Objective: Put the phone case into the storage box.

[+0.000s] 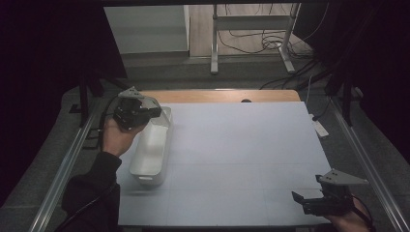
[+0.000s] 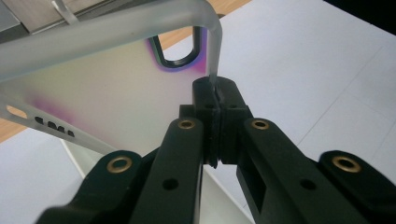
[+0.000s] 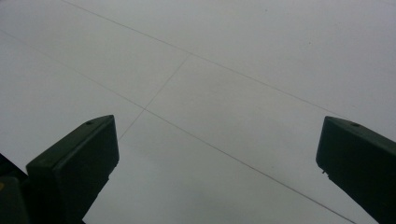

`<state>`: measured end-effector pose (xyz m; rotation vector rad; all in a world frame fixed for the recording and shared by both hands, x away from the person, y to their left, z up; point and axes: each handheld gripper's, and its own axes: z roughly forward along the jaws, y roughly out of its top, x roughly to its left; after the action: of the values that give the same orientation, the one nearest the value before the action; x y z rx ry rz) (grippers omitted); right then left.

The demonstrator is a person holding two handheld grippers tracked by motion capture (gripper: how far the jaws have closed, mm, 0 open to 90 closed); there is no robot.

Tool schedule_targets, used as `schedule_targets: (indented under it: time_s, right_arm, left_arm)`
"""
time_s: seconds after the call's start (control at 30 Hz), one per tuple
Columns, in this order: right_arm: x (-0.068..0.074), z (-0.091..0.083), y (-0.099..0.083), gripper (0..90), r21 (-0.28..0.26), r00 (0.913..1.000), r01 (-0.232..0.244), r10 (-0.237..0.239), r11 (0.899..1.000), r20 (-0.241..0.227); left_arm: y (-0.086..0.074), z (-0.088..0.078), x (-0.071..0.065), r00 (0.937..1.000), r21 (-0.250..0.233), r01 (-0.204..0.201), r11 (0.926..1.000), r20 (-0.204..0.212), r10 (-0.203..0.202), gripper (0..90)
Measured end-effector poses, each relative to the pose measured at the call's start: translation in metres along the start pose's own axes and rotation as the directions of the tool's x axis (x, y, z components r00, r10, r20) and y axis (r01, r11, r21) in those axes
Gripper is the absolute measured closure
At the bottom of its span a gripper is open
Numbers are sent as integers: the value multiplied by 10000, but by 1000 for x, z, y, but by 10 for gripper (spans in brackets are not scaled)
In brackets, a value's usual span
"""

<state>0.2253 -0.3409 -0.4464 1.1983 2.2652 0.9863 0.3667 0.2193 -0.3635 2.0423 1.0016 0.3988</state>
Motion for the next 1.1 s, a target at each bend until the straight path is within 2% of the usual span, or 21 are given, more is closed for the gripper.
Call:
schedule_targets:
  time_s: [0.37, 1.1]
  right_arm:
    - [-2, -2, -2, 0, -32, 10000, -90, 90, 10000, -2]
    - [-1, -2, -1, 0, 23, 10000, -10, 10, 10000, -84]
  left_arm:
    - [-2, 6, 9, 9992, 203, 194, 9996, -344, -187, 887]
    - [-11, 38, 28, 9953, 441, 672, 9968, -728, -638, 887]
